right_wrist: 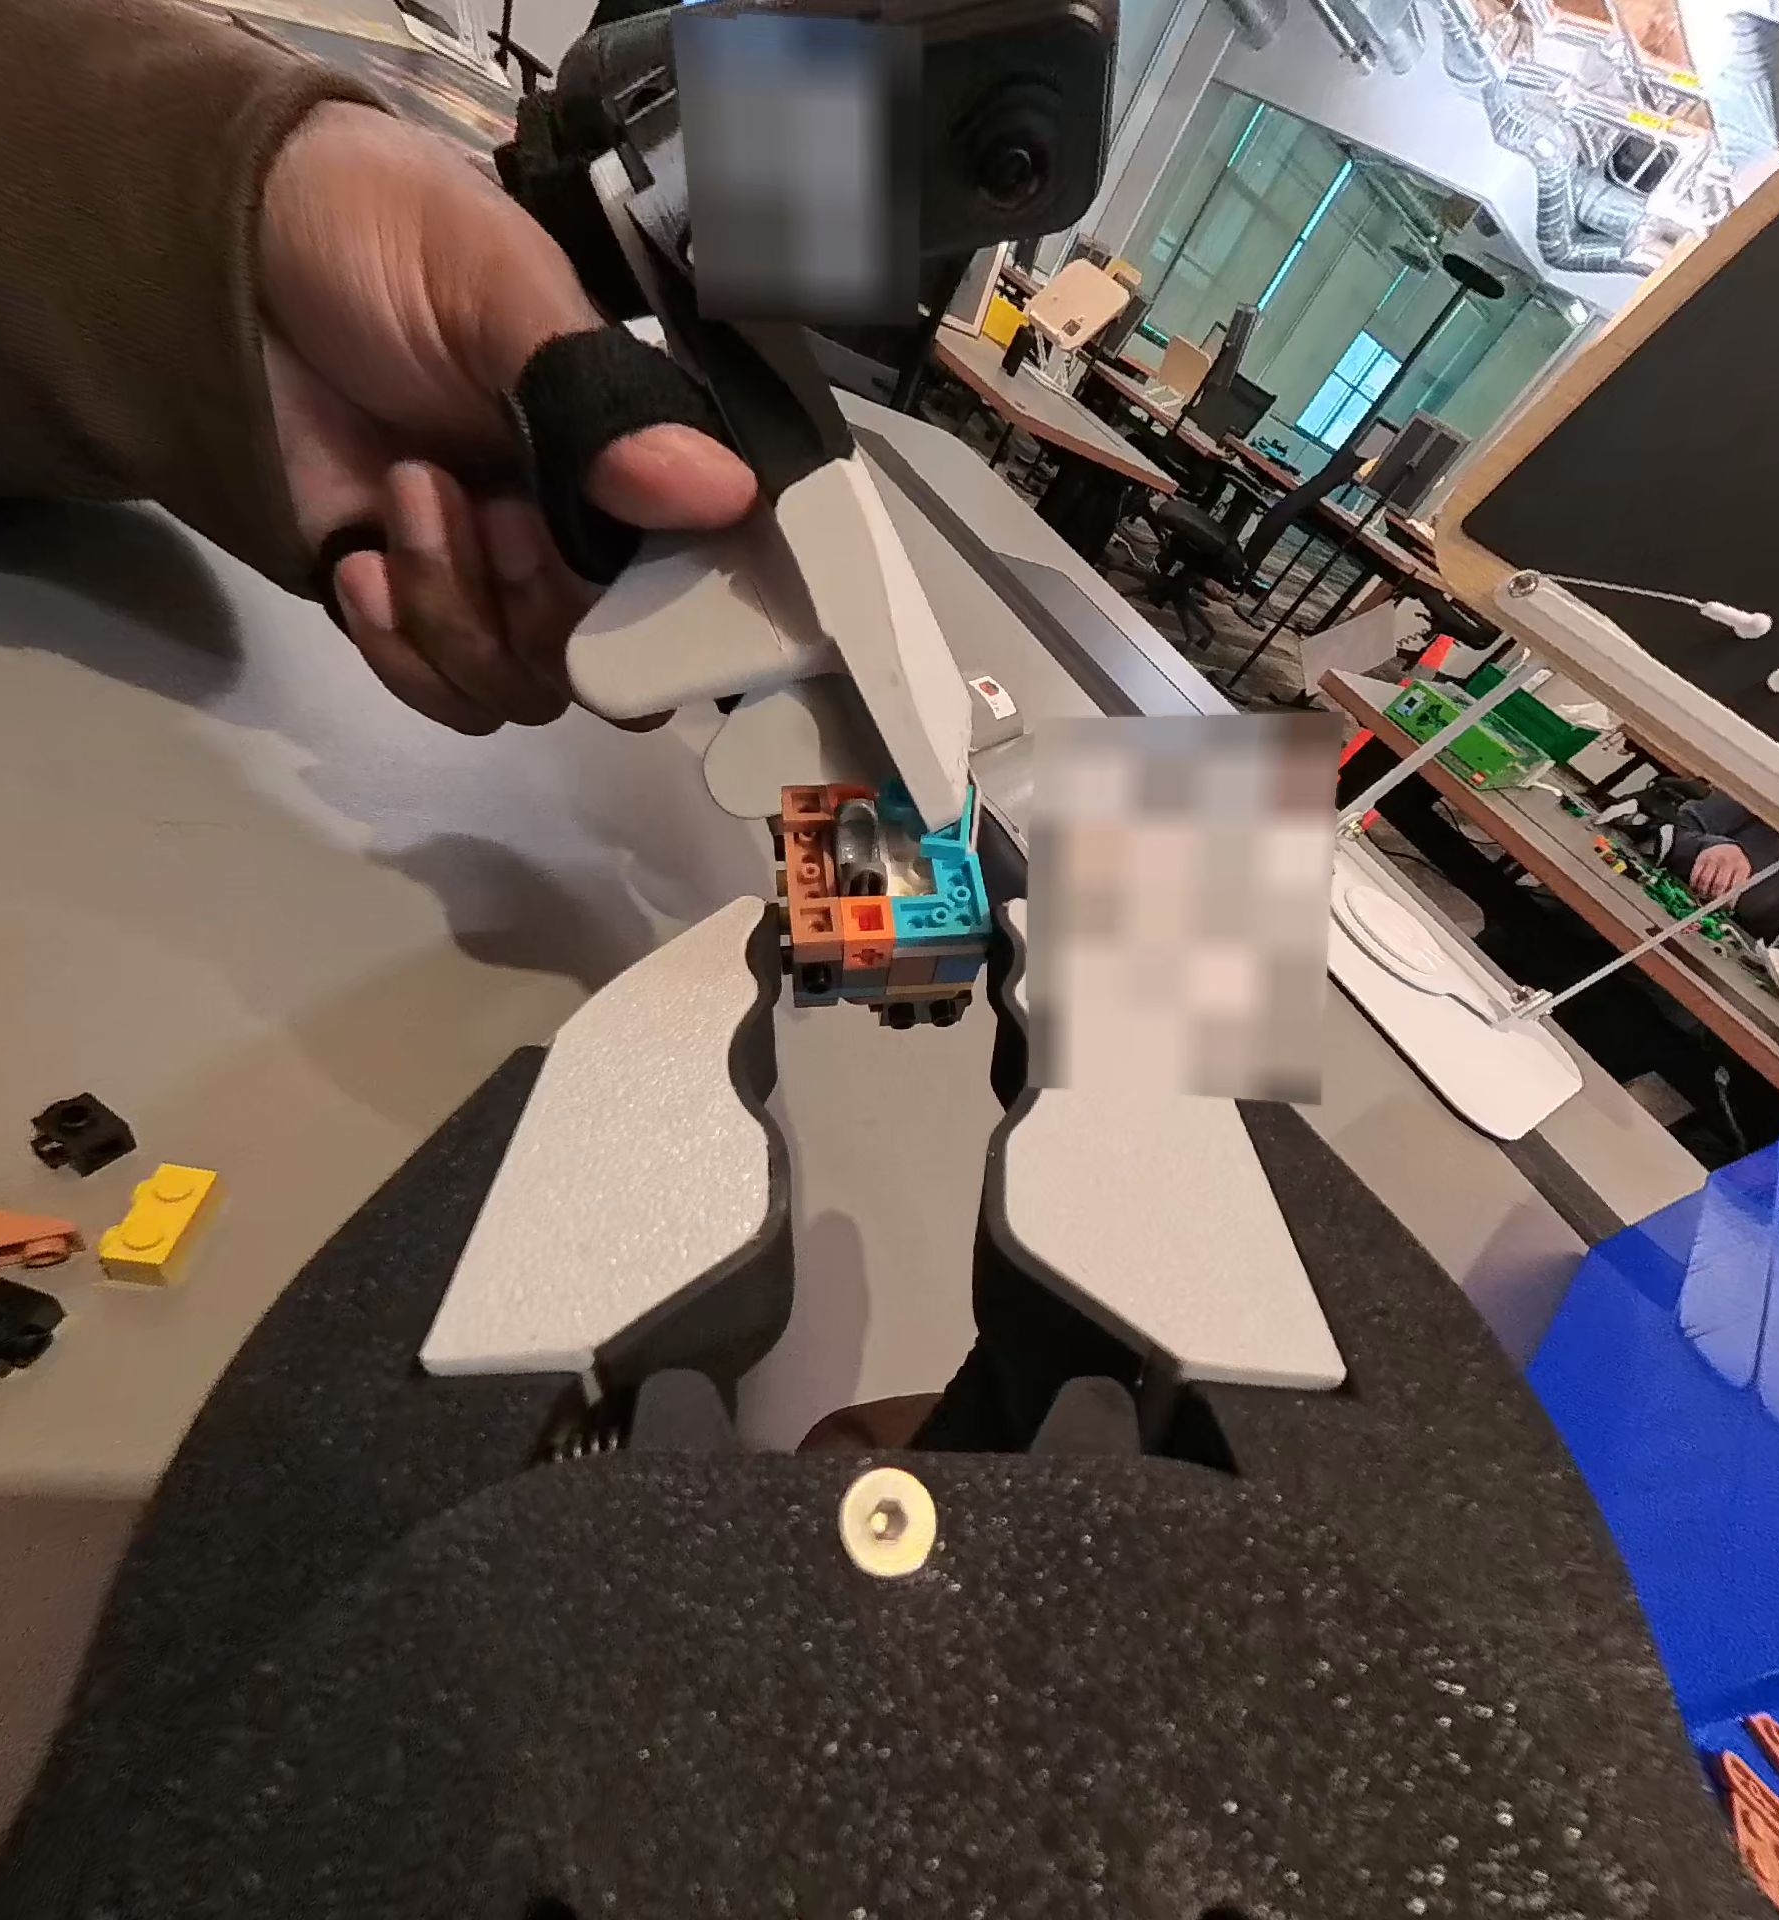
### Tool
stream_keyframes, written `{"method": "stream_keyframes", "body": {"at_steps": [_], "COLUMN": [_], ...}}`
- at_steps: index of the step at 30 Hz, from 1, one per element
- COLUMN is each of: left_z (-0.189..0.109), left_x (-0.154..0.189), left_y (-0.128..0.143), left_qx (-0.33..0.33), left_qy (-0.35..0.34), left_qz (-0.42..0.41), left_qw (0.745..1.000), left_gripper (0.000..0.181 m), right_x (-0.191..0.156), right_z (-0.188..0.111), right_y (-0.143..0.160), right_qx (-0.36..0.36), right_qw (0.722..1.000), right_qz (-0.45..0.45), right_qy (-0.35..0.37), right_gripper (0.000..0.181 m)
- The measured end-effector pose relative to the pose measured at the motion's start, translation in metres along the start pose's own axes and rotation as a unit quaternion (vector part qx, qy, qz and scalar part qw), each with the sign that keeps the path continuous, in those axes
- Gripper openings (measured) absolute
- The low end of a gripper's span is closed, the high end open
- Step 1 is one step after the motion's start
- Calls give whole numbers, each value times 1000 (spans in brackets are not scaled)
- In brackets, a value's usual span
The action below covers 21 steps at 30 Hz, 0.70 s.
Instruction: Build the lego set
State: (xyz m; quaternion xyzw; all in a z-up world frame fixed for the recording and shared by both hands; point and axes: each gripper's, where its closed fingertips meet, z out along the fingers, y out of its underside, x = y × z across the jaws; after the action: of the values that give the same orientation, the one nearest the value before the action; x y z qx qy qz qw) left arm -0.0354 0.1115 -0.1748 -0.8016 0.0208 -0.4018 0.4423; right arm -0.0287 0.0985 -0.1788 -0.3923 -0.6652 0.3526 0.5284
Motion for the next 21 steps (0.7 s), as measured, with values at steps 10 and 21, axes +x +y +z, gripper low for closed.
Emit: {"method": "stream_keyframes", "body": {"at_steps": [10, 21], "left_z": [1, 1], "left_x": [2, 2], "left_y": [-3, -8], "left_qx": [16, 39], "left_qy": [9, 7], "left_qz": [-25, -47], "left_qw": [1000, 998], "left_gripper": [43, 40], "right_x": [4, 10], "right_z": [-1, -2], "right_y": [-2, -2], "right_qx": [3, 2], "right_qw": [1000, 999], "right_qz": [-18, -18], "right_qy": [20, 36], "right_gripper": [38, 38]}}
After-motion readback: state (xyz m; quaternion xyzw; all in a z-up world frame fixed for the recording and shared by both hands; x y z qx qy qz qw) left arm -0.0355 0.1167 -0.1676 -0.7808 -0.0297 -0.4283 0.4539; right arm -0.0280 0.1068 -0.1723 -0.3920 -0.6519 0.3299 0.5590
